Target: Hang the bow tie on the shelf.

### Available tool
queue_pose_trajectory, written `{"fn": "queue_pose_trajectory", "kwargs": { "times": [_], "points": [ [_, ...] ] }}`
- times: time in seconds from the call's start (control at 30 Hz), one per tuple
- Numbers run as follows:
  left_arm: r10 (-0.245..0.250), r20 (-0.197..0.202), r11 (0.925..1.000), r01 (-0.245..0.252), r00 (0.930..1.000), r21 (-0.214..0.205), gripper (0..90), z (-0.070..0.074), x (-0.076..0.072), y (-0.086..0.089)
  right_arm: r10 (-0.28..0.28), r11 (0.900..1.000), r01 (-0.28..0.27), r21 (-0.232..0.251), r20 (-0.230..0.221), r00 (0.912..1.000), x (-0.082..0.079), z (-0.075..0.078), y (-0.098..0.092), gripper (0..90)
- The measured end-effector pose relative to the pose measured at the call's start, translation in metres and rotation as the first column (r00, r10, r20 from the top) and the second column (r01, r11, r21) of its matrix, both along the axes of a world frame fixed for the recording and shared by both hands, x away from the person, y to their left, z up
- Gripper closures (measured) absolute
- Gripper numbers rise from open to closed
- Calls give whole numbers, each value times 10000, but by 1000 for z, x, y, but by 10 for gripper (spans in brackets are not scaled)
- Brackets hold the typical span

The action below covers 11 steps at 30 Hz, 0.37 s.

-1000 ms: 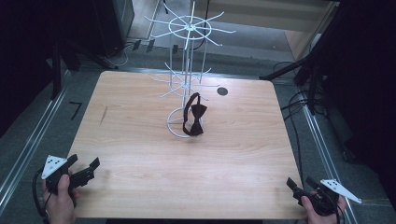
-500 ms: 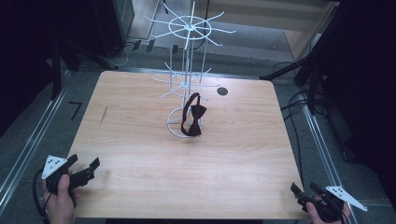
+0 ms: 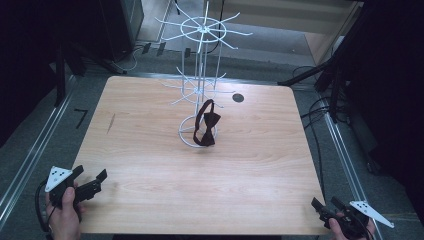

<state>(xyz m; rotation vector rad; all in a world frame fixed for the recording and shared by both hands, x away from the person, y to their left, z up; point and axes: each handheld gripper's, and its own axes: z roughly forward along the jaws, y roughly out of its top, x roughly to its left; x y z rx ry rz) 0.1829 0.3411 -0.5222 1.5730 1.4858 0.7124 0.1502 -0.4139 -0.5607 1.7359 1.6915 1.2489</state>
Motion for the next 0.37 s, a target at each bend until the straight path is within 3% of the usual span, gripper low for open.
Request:
{"fn": "queue_pose_trajectory", "kwargs": {
  "times": [0.07,0.17,0.37],
  "points": [
    [-11,20,10000,11,10000,18,148,0,0,0,66,10000,-66,-1,-20,10000,1,-1,2,141],
    [-13,51,10000,13,10000,45,148,0,0,-1,353,9982,-361,-476,-179,9992,3,-3,8,141],
    [-39,66,10000,39,10000,76,148,0,-1,-1,343,9985,-349,-419,-141,9993,3,-4,8,140]
  ]
}}
